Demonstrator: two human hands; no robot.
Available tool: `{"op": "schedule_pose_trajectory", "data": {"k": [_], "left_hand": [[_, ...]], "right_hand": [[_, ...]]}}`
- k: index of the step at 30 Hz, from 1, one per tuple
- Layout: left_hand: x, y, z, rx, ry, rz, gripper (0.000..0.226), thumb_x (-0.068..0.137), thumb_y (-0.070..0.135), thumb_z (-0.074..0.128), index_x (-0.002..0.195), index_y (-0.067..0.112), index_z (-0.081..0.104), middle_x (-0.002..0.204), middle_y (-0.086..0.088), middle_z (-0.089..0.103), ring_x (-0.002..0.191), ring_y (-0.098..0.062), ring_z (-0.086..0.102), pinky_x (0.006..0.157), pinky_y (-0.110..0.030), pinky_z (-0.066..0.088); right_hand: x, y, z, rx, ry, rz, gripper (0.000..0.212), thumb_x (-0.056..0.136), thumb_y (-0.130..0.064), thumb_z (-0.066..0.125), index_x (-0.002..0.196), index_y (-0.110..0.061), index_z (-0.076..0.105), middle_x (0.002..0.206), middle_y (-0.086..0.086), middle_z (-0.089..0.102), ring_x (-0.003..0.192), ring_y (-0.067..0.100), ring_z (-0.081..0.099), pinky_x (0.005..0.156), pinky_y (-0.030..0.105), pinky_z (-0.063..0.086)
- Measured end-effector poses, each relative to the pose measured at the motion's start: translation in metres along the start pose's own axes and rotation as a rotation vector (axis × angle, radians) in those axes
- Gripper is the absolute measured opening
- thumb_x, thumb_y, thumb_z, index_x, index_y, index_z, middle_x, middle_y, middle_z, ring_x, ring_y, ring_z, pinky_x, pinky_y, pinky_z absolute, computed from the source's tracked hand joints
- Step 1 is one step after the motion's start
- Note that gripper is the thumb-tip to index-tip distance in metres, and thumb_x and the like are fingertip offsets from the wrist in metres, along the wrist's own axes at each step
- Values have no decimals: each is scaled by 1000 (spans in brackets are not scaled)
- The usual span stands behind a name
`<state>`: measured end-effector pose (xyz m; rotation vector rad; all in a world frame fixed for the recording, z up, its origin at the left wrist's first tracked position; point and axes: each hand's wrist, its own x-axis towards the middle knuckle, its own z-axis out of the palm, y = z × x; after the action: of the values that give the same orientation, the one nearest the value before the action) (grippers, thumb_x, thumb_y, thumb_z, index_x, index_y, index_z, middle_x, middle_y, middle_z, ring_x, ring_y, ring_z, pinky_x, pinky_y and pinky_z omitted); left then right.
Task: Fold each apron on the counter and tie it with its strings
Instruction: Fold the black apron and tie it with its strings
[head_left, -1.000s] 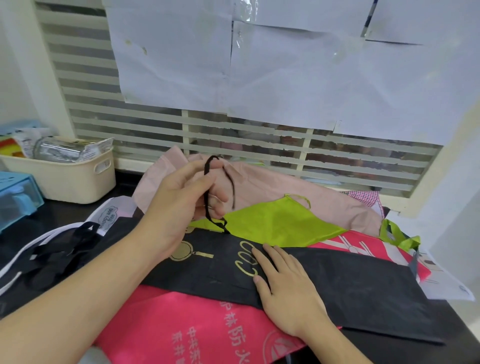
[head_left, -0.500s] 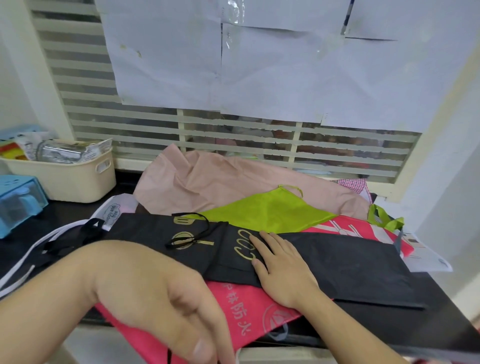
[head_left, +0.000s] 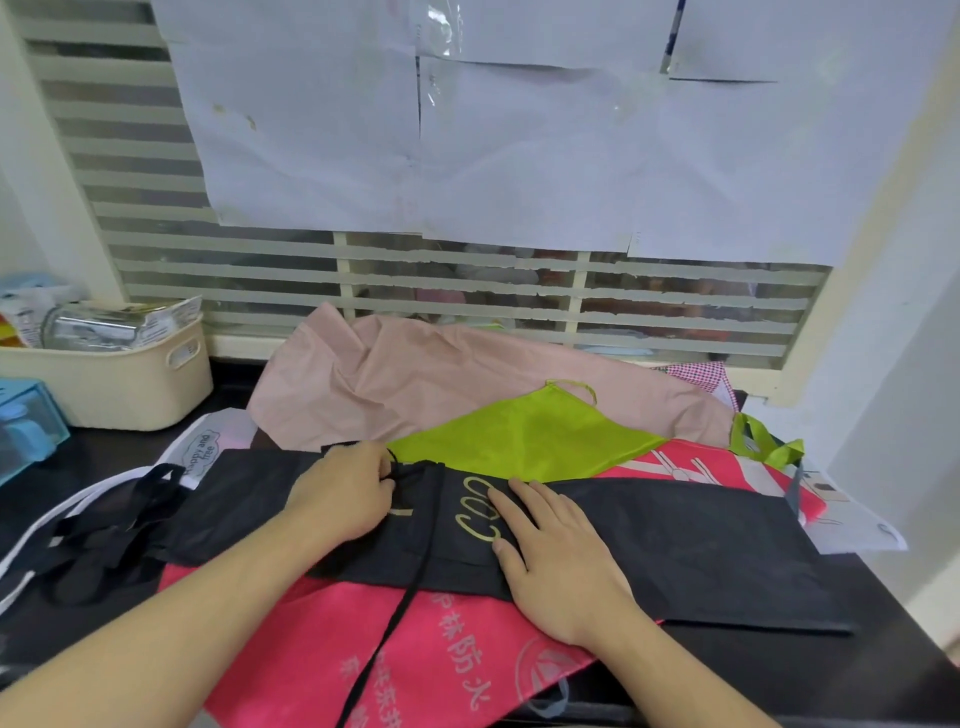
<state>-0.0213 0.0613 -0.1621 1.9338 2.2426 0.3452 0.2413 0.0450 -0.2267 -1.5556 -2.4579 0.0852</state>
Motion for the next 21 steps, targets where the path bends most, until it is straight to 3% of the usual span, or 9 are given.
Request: {"op": "schedule_pose_trajectory", "data": {"k": [3,6,9,11,13,16,18,19,21], "left_hand": [[23,9,-22,-184,213,-14,12,97,21,54,99,21,66,88,-3,71,77,-25,69,72,-38,58],[47,16,-46,-331,456,172,48,96,10,53,141,25,49,132,-3,63,118,-25,61,94,-40,53],[47,25,-47,-319,369,232,78,91,1,55,158,28,27,157,-8,44,138,-27,47,108,-41,45],[33,30,-33,-320,296,171,74,91,-2,54,157,22,30,157,-10,41,140,-31,46,108,-46,46],[10,34,-10,-305,285,258,62,91,-3,52,148,18,42,151,-8,42,134,-34,51,107,-48,47],[-19,42,32,-156,177,555,47,99,25,48,147,21,52,156,0,43,143,-25,46,121,-38,34],[-34,41,59,44,-14,590,66,102,59,20,164,38,26,172,15,14,160,-11,11,130,-32,8],[-37,35,67,114,-60,562,69,99,67,8,165,45,9,172,20,-2,160,-4,-6,129,-32,-3],[-37,26,71,144,-58,525,67,98,73,3,162,52,-6,169,27,-15,155,2,-21,127,-33,-12]], "right_hand": [[0,0,0,14,-2,2,61,108,-55,18,166,-39,9,174,-12,7,160,11,-1,130,33,-4],[0,-1,-1,20,-4,0,61,108,-54,19,166,-39,9,174,-13,7,159,10,-1,130,33,-4],[0,-1,-2,18,-10,3,61,108,-55,20,166,-39,9,174,-13,6,159,10,-2,130,34,-3],[0,-1,-2,20,-16,4,61,108,-54,20,166,-39,9,174,-13,6,159,10,-2,130,34,-4],[1,-1,-1,17,-20,2,61,108,-54,21,166,-39,9,174,-12,6,160,11,-2,129,33,-5],[2,0,1,11,-22,0,62,107,-53,21,166,-39,8,175,-10,2,160,12,-6,129,34,-6],[1,0,-1,11,-37,-3,61,108,-53,20,166,-39,8,175,-9,-3,160,14,-12,129,35,-7],[1,0,-1,12,-45,-8,61,108,-54,19,166,-39,8,175,-9,-4,160,13,-13,129,35,-7],[-2,5,-4,17,-59,4,61,108,-56,18,165,-42,4,174,-12,-7,159,10,-14,129,36,-8]]}}
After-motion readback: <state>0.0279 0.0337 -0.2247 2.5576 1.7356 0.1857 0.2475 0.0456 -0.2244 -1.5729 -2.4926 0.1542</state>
